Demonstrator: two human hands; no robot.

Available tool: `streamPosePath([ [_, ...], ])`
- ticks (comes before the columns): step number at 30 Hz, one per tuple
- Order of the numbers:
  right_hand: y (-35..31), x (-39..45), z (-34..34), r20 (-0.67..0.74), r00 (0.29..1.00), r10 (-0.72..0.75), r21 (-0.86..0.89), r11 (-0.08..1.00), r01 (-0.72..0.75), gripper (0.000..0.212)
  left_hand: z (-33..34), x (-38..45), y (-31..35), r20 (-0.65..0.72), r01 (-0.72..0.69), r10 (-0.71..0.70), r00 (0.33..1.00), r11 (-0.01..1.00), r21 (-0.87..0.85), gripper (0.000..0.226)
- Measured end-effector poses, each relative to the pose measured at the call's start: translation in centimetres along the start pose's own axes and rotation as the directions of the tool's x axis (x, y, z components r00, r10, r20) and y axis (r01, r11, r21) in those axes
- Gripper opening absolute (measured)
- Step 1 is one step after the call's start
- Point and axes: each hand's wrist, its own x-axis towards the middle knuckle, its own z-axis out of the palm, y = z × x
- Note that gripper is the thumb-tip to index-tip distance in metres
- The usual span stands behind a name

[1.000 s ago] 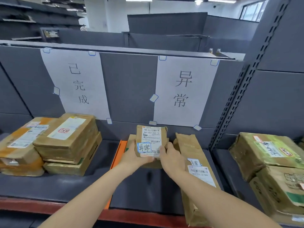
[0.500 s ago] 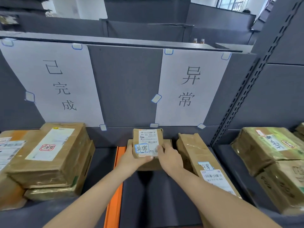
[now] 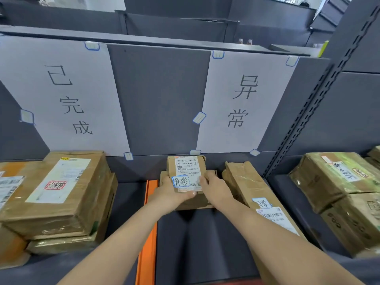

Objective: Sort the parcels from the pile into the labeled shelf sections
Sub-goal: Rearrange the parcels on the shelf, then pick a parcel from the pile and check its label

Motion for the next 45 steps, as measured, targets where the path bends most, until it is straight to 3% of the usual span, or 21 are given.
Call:
streamPosePath([
  [8, -0.1, 0.0, 0.2, 0.029, 0.998, 0.054, 0.150, 0.987, -0.058, 0.033, -0.6, -2.7, 2.4, -0.056, 0.039, -0.037, 0.998, 0.999, 0.037, 0.106],
  [13, -0.4, -0.1, -0.3, 0.015, 1.000, 0.014, 0.117, 0.993, -0.015, 0.046, -1.1, -3.1, 3.1, -0.093, 0.035, -0.035, 0.995, 0.999, -0.003, 0.106],
  [17, -0.4, -0.9, -1.4, 0.014, 1.000, 0.016, 0.141, 0.990, -0.018, 0.052, -1.9, -4.3, 5.2, -0.156, 0.070, -0.043, 0.987, 0.982, 0.174, 0.125],
  [20, 0.3, -2.2, -3.2, -0.017, 1.000, 0.015, 0.222, 0.975, -0.011, 0.051, -2.4, -4.8, 7.3, -0.226, 0.065, 0.003, 0.974, 0.954, 0.294, 0.112],
  [24, 1.6, -3.5, -5.8, -0.116, 0.993, -0.003, 0.242, 0.970, 0.032, 0.048, -1.7, -5.3, 11.1, -0.256, -0.016, 0.137, 0.957, 0.905, 0.425, 0.116],
  [34, 9.3, -8.8, -14.6, -0.346, 0.932, 0.105, 0.237, 0.971, -0.022, 0.044, 6.8, -8.5, 21.8, -0.086, -0.316, 0.393, 0.915, 0.834, 0.451, 0.091],
  [45, 24.2, -16.1, -24.9, -0.437, 0.877, 0.199, 0.283, 0.956, -0.076, 0.037, 21.7, -13.0, 31.3, 0.128, -0.480, 0.465, 0.876, 0.818, 0.317, 0.090],
])
